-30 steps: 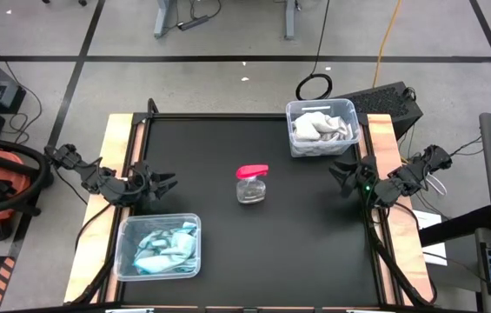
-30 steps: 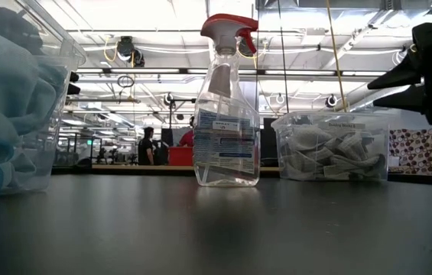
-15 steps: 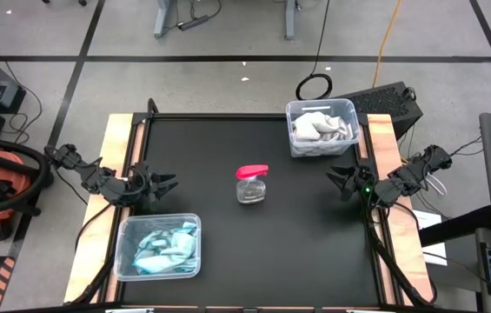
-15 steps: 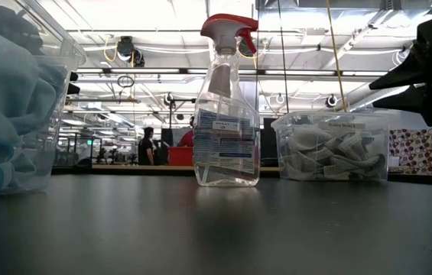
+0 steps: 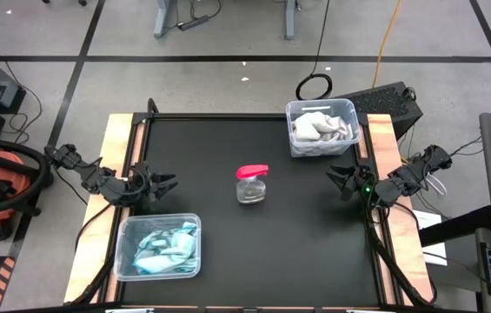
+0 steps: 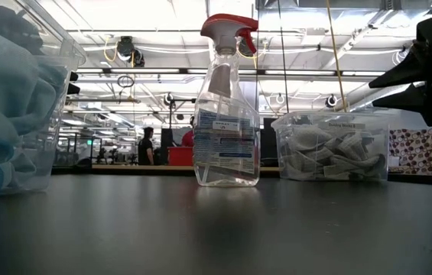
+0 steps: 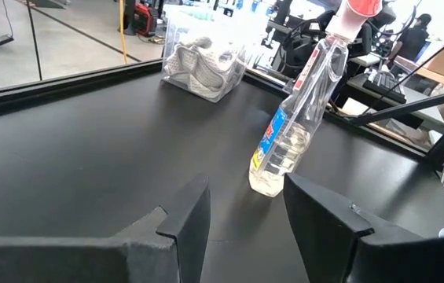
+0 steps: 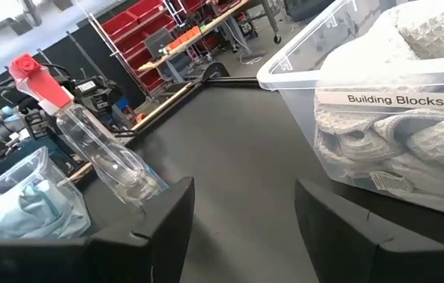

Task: Sort microfiber towel by color & place in baskets
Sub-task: Return to home position

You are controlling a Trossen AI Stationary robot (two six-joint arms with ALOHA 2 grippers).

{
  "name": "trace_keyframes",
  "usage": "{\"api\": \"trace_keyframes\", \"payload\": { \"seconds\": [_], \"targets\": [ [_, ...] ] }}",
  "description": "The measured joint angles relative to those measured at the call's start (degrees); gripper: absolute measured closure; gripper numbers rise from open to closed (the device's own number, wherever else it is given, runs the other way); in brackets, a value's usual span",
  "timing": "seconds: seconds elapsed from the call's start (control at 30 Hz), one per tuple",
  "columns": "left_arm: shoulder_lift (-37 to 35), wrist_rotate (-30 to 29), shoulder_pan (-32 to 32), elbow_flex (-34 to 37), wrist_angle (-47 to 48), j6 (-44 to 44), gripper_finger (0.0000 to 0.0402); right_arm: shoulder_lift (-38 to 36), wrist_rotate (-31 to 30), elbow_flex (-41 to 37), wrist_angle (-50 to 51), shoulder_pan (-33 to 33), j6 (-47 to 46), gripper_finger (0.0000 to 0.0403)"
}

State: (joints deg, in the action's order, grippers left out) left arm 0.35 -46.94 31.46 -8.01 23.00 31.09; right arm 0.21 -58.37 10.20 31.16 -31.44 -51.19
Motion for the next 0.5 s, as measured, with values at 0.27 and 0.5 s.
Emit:
{"api": "trace_keyframes", "payload": {
  "seconds": [0.27,0.5],
  "targets": [
    [0.01,0.02,0.0,0.0,0.02,0.0,0.0233,-0.01,0.0,0.0,-0.01,0.0,0.92,0.0193],
    [0.01,0.02,0.0,0.0,0.02,0.0,0.0233,0.0,0.22,0.0,0.07,0.0,0.91,0.0193]
  ]
}}
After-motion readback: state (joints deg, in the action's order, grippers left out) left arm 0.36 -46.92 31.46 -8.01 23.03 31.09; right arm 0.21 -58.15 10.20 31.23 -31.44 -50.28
